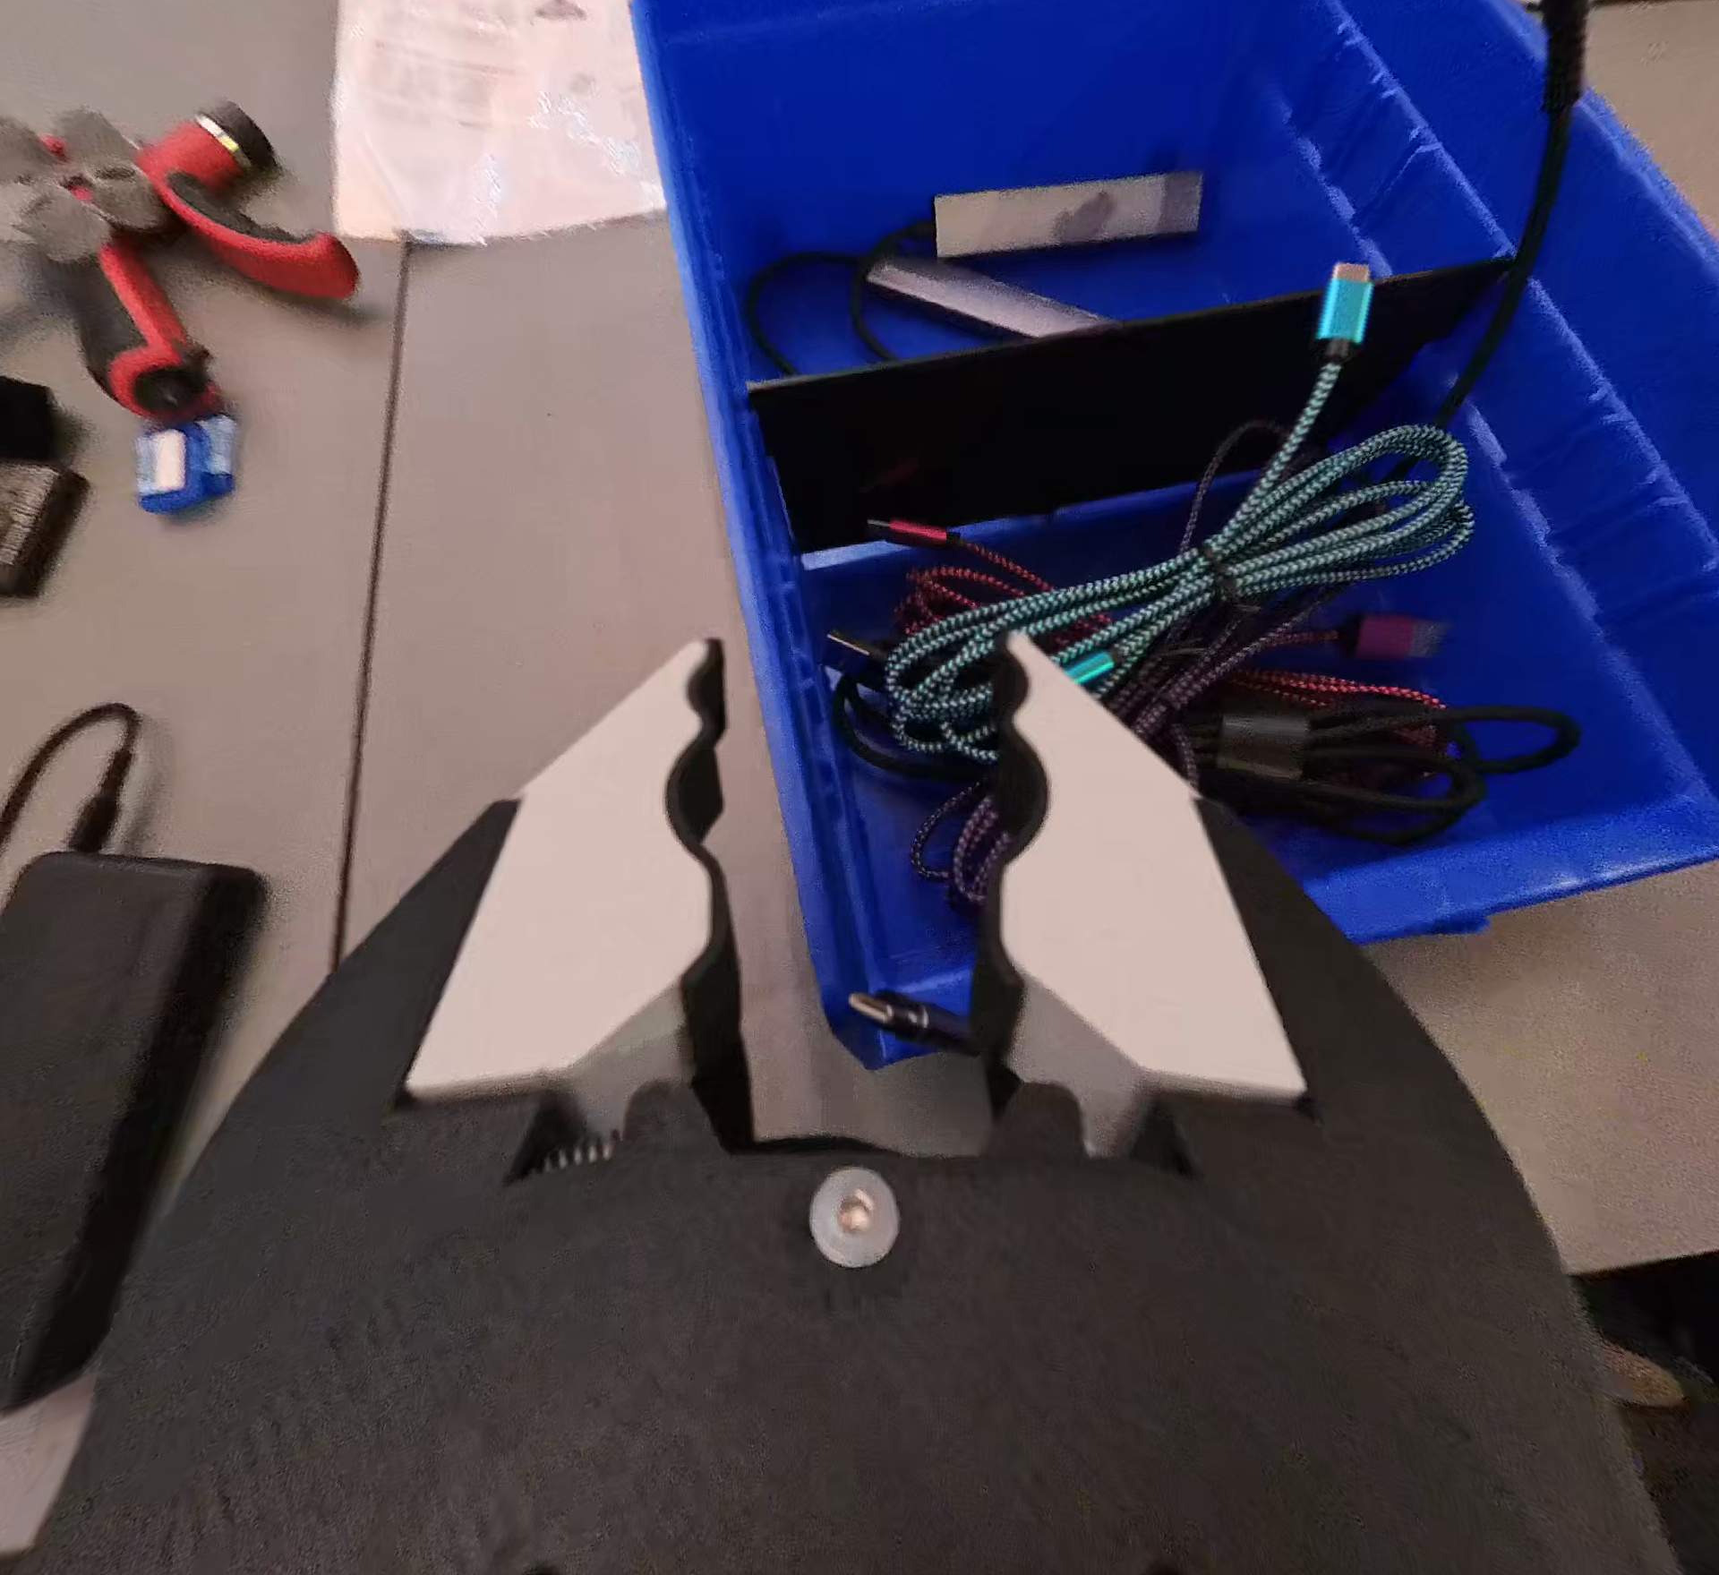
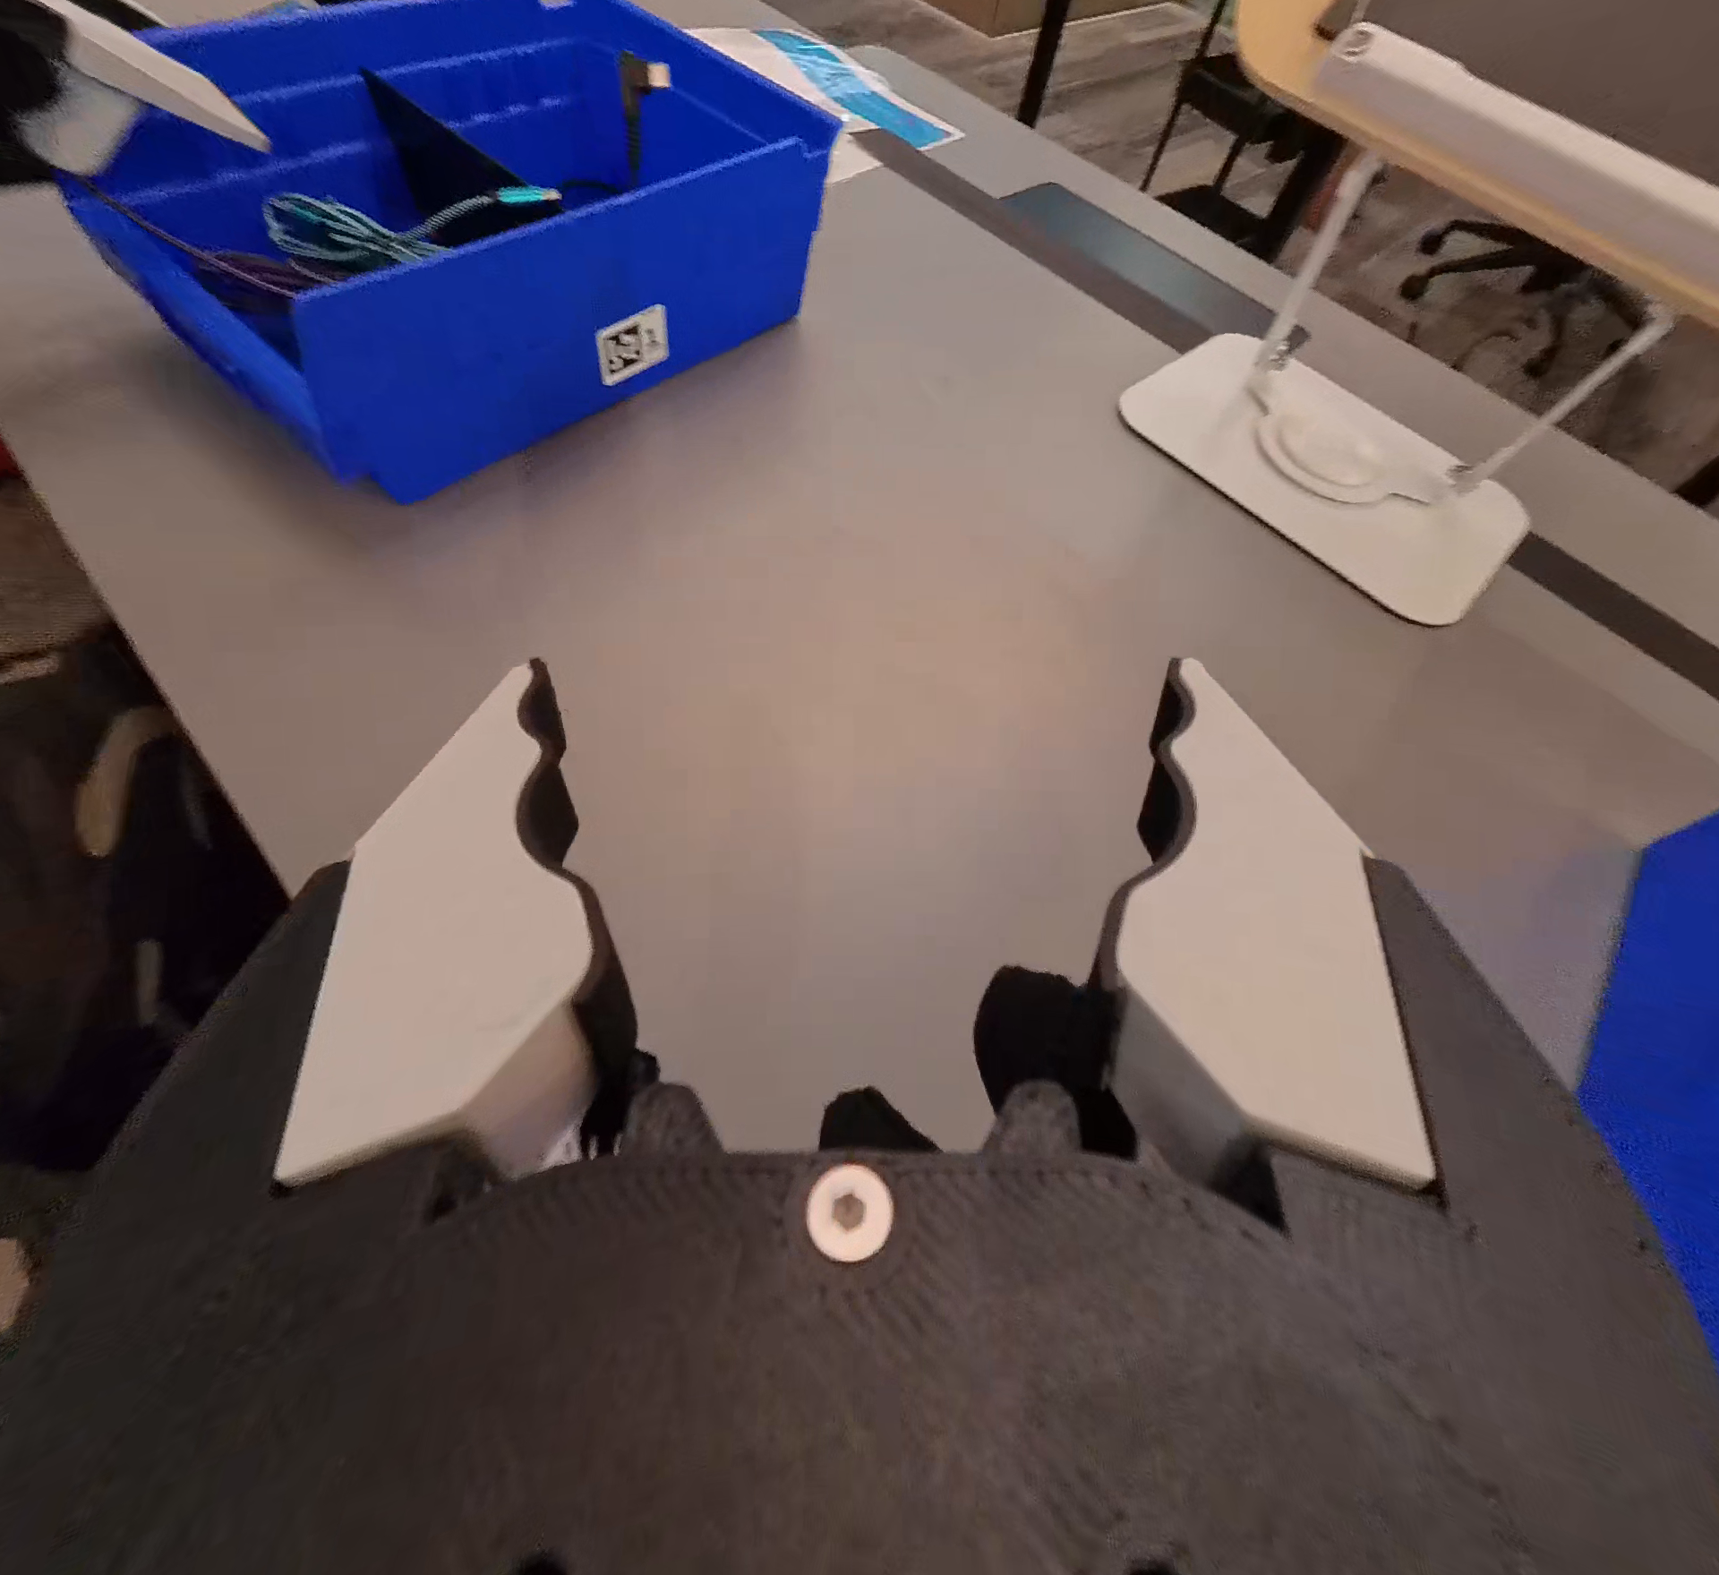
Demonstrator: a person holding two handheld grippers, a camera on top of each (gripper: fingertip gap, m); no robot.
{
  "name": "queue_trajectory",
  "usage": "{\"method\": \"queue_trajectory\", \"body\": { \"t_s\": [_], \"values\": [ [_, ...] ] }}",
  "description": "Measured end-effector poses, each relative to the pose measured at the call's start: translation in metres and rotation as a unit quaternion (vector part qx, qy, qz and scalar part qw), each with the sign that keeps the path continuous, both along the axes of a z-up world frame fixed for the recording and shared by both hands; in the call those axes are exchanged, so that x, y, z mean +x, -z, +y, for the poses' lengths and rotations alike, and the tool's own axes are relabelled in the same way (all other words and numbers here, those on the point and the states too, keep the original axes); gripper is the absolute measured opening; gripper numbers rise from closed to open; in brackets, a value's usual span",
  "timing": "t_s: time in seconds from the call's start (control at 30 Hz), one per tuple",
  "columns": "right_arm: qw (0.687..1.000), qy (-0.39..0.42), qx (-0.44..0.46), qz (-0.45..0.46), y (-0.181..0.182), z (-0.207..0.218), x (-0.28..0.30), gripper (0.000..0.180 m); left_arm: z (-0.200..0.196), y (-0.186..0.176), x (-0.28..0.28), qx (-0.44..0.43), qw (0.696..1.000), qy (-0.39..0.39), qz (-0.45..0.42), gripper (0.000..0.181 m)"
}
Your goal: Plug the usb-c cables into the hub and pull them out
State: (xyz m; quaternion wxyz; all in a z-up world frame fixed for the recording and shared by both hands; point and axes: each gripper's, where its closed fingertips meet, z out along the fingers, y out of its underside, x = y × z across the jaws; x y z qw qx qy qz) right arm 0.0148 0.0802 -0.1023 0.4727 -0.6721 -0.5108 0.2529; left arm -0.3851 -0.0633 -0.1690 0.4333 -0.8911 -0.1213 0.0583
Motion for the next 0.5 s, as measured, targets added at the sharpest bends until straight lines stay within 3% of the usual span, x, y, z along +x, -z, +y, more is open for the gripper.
{"method": "queue_trajectory", "body": {
  "t_s": [0.17,0.5],
  "values": [
    [1.000,-0.024,-0.010,-0.002,-0.009,-0.031,-0.027,0.123,0.000,0.020,-0.013,-0.002,0.999,-0.016,-0.031,0.004],
    [0.998,-0.056,-0.037,-0.008,-0.008,-0.070,-0.065,0.123,-0.009,0.020,-0.042,0.020,0.999,-0.037,-0.035,0.002]
  ]
}}
